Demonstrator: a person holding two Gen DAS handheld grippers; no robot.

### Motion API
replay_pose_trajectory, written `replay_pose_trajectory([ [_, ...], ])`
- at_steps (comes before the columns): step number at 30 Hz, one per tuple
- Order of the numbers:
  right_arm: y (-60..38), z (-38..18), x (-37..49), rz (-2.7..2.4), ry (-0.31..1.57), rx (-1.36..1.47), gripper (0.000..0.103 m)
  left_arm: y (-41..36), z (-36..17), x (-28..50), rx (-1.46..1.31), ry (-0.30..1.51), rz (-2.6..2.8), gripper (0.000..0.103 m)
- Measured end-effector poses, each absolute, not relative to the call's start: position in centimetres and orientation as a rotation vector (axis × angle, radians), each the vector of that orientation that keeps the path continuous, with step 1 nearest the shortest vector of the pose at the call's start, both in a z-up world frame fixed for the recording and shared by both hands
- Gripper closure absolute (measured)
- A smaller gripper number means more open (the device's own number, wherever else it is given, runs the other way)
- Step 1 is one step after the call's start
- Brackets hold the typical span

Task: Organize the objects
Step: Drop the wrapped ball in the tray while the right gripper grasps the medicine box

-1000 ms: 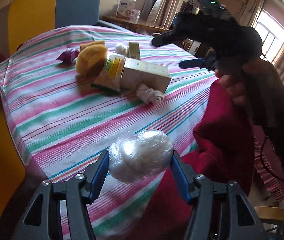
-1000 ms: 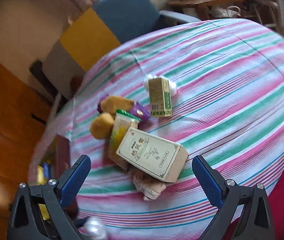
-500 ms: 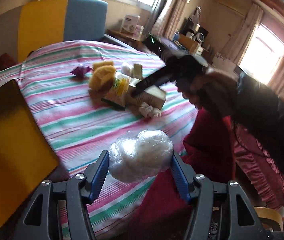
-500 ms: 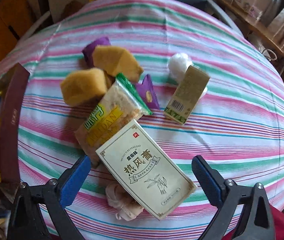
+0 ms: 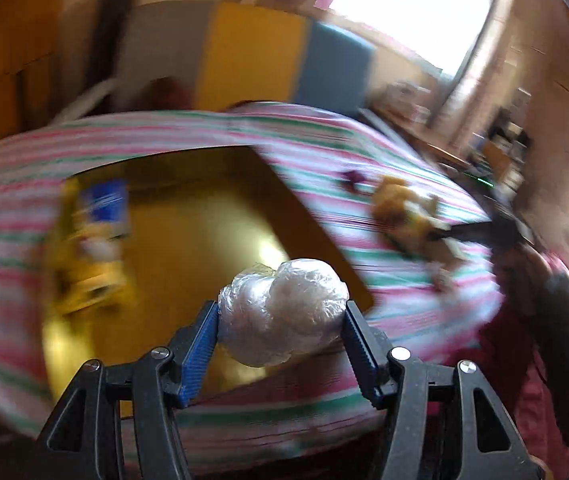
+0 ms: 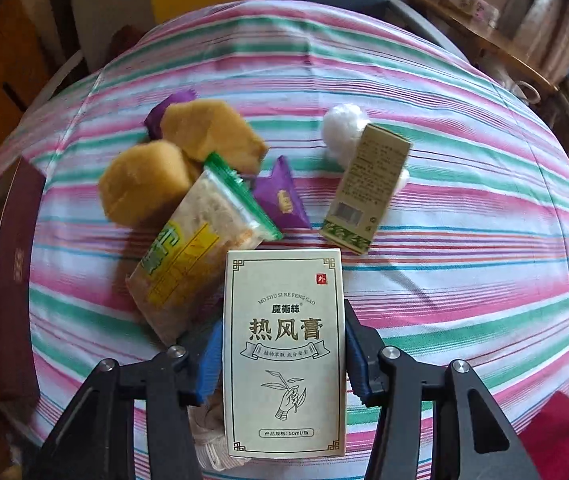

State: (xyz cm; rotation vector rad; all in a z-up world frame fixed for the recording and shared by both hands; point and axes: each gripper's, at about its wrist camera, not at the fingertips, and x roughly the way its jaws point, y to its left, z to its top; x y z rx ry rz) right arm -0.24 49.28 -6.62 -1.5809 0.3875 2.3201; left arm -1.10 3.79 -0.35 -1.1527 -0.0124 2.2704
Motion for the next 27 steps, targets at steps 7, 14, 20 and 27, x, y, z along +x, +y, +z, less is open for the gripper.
replay_pose_trajectory([
  [7,51.2,-6.1,0.7,2.319,0.539,-1.46,0.051,-1.2,-2.8,-4.0,-1.327,0.007,2.474,0.042],
  [14,50.9,-5.3,1.2,2.354,0.559,-1.405,0.051,-1.5,-5.2,-5.7,-1.407,0.103,2.519,0.039],
  [20,51.2,-5.3,1.2,2.353,0.561,-1.382,0.051,-0.2,-5.9,-6.3,-1.349,0.253,2.576,0.037],
  [27,51.6,-4.7,1.8,2.356,0.57,-1.336,0.051,0.4,-6.3,-6.9,-1.365,0.285,2.584,0.033],
])
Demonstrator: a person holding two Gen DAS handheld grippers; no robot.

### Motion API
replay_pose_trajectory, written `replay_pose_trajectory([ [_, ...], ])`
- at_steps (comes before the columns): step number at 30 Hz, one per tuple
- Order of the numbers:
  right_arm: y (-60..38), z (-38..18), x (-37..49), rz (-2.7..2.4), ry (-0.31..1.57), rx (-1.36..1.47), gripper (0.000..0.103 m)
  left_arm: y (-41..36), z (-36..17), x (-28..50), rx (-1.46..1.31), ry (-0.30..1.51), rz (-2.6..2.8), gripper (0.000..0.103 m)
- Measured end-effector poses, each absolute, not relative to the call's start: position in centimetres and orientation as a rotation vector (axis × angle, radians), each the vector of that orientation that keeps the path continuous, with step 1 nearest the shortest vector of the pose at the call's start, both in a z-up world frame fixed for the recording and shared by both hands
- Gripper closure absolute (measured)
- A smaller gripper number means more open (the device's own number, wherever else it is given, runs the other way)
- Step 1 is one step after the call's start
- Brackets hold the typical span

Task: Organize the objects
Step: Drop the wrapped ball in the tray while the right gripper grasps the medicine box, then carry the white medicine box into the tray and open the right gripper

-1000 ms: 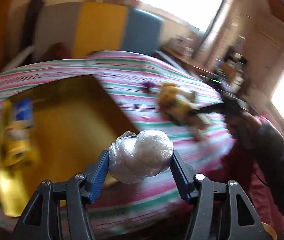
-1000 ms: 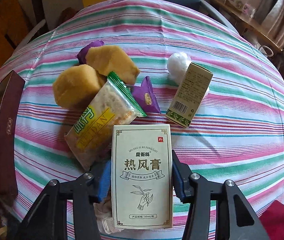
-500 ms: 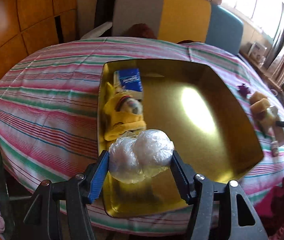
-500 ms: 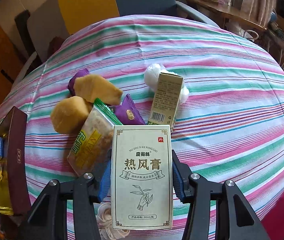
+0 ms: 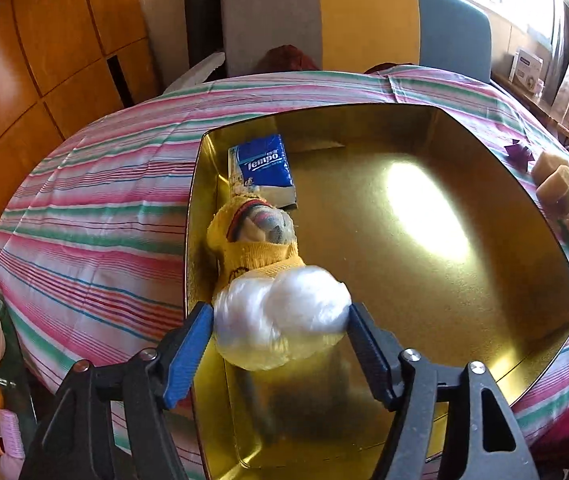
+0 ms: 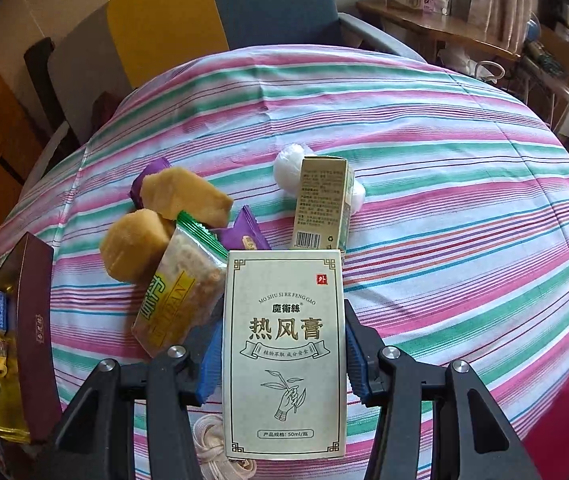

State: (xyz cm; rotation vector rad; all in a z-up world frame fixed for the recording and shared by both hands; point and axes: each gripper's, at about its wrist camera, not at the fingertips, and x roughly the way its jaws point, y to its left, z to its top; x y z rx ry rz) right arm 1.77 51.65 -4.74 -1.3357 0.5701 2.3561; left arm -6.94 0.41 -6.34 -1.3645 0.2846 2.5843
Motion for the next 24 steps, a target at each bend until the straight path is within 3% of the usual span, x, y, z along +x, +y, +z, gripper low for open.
replay_pose_trajectory([
  [12,52.7,-1.8,4.0,2.41,0.617,-1.075,0.051,-2.4,-2.4,-3.8,-1.25,0.16,2.639,0.028],
  [19,51.8,1.3,5.8,2.44,0.641,-0.916,0.051,-4.6,-2.1,-2.9,-1.245,0.048,2.635,0.036],
  [24,45.0,5.8,4.1,2.665,0.663,-0.917,0.051,-5.6,-2.4,-3.0,-1.259,-0.029,2.648,0.036],
])
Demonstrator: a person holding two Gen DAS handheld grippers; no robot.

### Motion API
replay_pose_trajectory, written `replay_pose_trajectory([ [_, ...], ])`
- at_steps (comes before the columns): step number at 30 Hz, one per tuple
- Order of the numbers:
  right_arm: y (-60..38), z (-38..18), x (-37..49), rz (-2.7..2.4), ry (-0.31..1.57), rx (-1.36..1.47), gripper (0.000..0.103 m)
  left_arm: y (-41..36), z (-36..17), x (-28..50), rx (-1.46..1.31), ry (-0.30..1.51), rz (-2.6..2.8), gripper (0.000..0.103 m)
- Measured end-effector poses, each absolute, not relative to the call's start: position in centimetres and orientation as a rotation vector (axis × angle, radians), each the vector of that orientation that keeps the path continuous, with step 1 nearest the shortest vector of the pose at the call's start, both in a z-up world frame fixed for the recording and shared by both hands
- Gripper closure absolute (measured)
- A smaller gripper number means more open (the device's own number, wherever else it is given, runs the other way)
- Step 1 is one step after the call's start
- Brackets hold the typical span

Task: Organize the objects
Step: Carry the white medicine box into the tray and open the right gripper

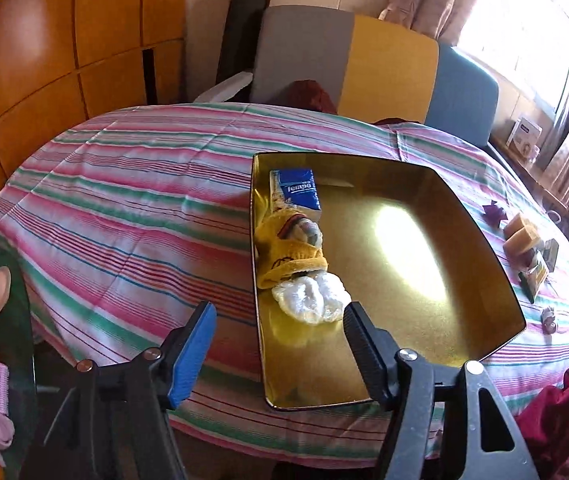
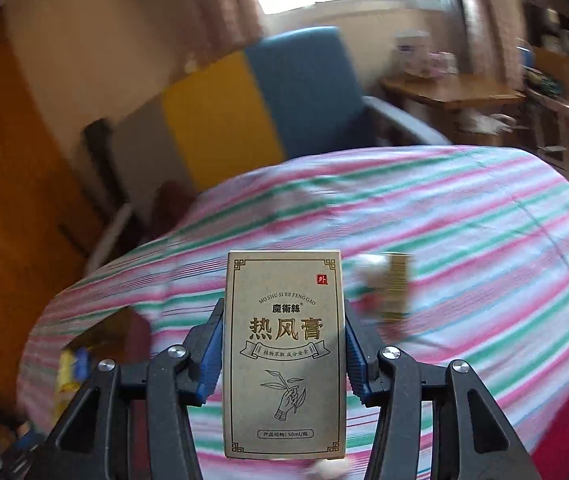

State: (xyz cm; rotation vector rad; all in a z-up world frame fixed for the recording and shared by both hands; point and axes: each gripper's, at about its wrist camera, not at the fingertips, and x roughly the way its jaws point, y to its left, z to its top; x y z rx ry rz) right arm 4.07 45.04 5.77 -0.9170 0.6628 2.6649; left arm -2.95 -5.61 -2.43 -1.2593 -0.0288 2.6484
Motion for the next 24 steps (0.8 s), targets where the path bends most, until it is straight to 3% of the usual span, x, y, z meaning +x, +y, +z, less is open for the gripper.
replay_pose_trajectory([
  [6,30.0,6.5,-2.0,2.966,0.516,-1.202,0.051,-7.0,-2.4,-3.0,-1.252,-0.102,2.662,0.036],
  [10,20.6,2.7,-6.4,2.982,0.377,-1.516,0.051,-7.5,-2.7,-3.1,-1.264,-0.136,2.666,0.036],
  [15,14.3,-2.5,-10.6,2.849,0.358,-1.763,0.051,-7.7,-3.2,-3.3,-1.285,-0.16,2.659,0.036],
  [19,12.3,-5.5,-11.0,2.774,0.469,-1.873,0.042,-7.9,-3.5,-3.3,-1.298,-0.183,2.653,0.036],
  [22,11.4,-6.9,-10.5,2.77,0.667,-1.951,0.036,-8.2,-3.3,-3.3,-1.291,-0.2,2.666,0.036],
  [24,11.2,-7.4,-10.0,2.762,0.822,-1.989,0.026,-8.5,-3.2,-3.3,-1.285,-0.21,2.681,0.036],
])
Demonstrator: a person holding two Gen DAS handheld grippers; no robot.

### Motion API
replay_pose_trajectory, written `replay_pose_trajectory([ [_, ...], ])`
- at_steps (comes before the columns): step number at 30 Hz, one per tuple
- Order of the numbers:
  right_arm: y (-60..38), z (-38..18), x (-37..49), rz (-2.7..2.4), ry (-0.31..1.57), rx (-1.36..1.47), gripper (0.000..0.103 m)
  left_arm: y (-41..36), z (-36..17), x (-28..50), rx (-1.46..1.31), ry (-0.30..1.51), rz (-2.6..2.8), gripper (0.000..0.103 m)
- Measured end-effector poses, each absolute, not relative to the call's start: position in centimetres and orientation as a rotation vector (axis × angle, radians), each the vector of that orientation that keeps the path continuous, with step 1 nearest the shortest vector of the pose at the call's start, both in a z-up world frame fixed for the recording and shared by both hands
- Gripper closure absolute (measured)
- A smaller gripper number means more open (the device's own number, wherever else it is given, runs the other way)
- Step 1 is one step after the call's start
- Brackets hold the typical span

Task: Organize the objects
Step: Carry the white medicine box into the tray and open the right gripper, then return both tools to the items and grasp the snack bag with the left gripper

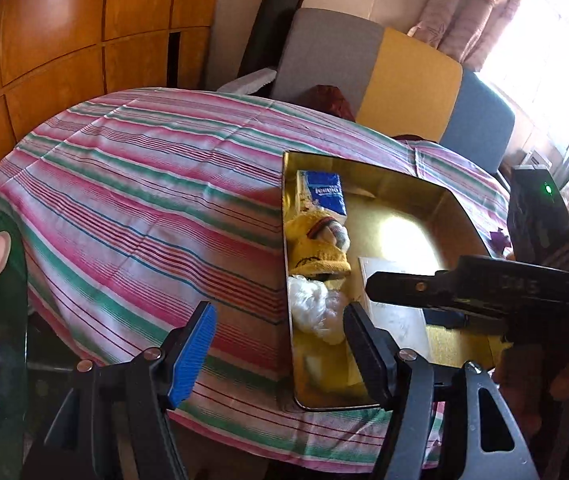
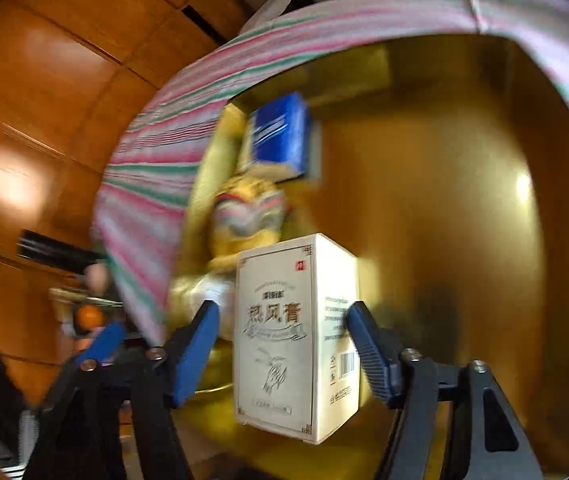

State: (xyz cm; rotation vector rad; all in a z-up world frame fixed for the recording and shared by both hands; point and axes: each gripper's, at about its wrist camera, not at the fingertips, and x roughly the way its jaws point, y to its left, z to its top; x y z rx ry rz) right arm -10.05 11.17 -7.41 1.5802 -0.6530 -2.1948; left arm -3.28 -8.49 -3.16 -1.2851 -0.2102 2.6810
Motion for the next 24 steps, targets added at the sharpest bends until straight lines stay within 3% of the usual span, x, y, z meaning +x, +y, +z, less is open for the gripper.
replay_pose_trajectory([
  [1,11.2,-7.7,-9.8,-2.158,-0.723,1.565,0.02,-8.6,-3.1,-3.3,-1.282,-0.214,2.688,0.036],
  [8,12.2,-6.9,-8.5,-2.153,-0.781,1.478,0.019,-8.4,-2.4,-3.0,-1.253,-0.18,2.725,0.036],
  [24,18.5,-0.7,-3.4,-2.582,-0.358,1.266,0.008,-5.3,-0.8,-1.5,-1.154,-0.039,2.724,0.036],
])
